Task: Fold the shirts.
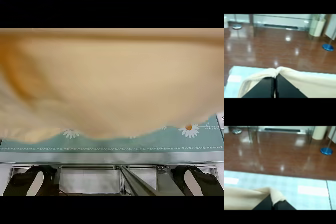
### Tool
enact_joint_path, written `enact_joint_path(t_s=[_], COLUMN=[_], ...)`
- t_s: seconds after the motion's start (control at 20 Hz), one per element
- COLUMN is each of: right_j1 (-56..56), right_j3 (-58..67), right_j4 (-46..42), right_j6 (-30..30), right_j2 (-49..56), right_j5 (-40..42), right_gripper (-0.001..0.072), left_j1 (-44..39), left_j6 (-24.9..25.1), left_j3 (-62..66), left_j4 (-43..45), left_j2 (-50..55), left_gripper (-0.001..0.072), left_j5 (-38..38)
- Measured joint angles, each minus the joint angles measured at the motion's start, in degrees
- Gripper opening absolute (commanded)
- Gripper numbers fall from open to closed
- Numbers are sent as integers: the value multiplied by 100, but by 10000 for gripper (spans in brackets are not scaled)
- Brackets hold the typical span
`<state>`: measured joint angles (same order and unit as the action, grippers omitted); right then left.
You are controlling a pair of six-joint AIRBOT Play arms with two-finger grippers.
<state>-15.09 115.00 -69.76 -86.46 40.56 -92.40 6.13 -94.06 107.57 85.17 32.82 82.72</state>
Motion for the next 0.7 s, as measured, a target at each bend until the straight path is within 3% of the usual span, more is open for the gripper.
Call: enact_joint_path(t_s=[0.15, 0.4, 0.5, 0.7], right_j1=[0, 0, 0, 0], right_j3=[-90, -1158, -1987, -3683], right_j4=[-275, -260, -101, 348], right_j6=[-136, -234, -219, 90], right_j2=[-109, -162, -146, 334], right_j5=[-420, -560, -256, 835], right_gripper=[23, 23, 23, 23], left_j1=[-496, -748, -776, -798], left_j6=[-203, -334, -350, -389], left_j3=[-22, -789, -1399, -2555], left_j4=[769, 1233, 1296, 1226], left_j2=[-166, 98, 367, 1263], left_gripper=[18, 19, 19, 19], left_j5=[363, 721, 632, -280])
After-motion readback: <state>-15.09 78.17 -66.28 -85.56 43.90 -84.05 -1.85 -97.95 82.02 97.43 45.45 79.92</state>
